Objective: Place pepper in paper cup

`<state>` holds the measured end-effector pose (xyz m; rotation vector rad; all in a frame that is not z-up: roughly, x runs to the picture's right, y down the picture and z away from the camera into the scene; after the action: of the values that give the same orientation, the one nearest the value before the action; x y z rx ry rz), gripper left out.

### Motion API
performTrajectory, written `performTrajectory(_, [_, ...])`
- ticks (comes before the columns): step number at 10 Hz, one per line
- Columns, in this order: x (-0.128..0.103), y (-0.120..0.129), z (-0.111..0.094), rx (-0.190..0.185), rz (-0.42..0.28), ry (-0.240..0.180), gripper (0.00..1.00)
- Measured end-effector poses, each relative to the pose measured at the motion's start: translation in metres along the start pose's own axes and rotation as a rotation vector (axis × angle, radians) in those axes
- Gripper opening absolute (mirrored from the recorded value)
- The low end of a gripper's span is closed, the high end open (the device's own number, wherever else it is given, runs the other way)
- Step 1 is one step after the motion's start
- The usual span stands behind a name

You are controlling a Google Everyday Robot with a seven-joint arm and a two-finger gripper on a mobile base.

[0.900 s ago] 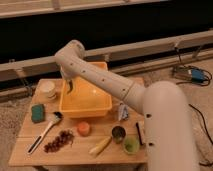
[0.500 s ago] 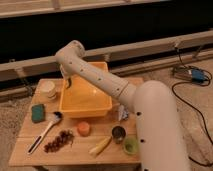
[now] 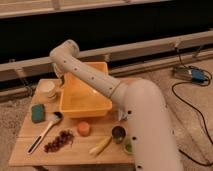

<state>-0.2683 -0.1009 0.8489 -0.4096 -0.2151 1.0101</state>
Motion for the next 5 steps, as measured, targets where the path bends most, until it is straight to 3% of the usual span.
performTrajectory(5, [-0.011,0.026,0.016,-0.037,-0.048,-0.030,0.00])
